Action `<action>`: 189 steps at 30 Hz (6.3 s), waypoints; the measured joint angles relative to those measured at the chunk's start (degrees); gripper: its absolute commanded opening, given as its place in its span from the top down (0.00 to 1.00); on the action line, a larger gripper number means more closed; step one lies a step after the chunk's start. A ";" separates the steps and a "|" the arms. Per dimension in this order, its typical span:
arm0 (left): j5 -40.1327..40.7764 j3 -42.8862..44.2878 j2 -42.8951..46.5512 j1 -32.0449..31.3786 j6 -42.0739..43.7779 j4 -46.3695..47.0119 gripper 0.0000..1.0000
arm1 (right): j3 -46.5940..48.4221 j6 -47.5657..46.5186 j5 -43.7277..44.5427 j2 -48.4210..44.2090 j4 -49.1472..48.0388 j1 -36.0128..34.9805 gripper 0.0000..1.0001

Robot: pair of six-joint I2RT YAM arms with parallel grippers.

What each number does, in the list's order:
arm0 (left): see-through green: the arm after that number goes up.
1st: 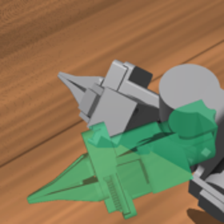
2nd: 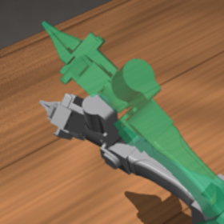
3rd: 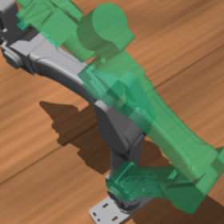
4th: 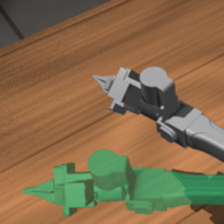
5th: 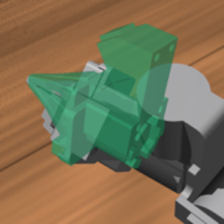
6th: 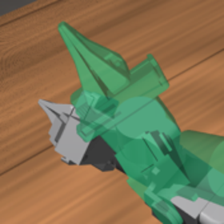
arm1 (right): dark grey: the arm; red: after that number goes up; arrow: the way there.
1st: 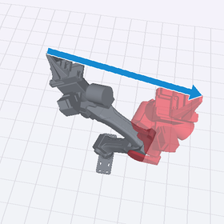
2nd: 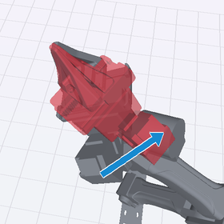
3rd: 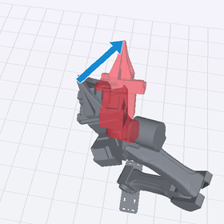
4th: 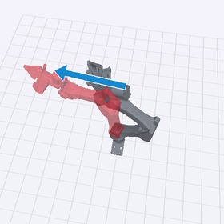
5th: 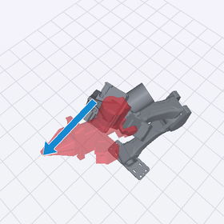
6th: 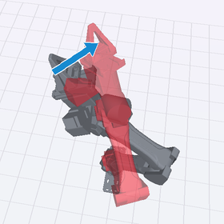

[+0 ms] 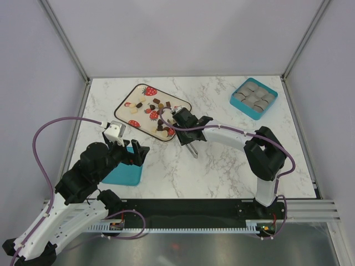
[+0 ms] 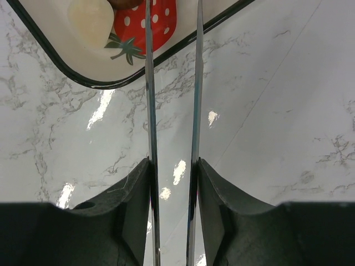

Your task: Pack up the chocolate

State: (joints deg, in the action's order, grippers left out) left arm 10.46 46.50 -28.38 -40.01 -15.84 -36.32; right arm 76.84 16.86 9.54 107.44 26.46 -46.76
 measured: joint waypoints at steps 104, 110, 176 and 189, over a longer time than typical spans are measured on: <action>-0.57 0.00 0.28 0.00 0.04 0.02 0.00 | 28.55 0.55 -3.30 15.26 10.19 49.59 0.58; -0.59 0.00 0.28 0.00 0.04 0.02 0.00 | 27.96 0.90 -3.50 14.91 9.53 49.48 0.58; 2.93 -0.02 1.18 0.00 0.07 -0.02 0.00 | 14.29 -8.87 -9.66 -2.19 13.88 4.52 0.46; 2.95 -0.02 1.51 0.00 0.07 -0.02 0.00 | 13.18 -9.62 -7.30 -2.21 14.71 -0.39 0.46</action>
State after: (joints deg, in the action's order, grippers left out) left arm 13.41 46.48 -26.87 -40.01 -15.77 -36.34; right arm 90.02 7.25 2.24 105.23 41.17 -47.16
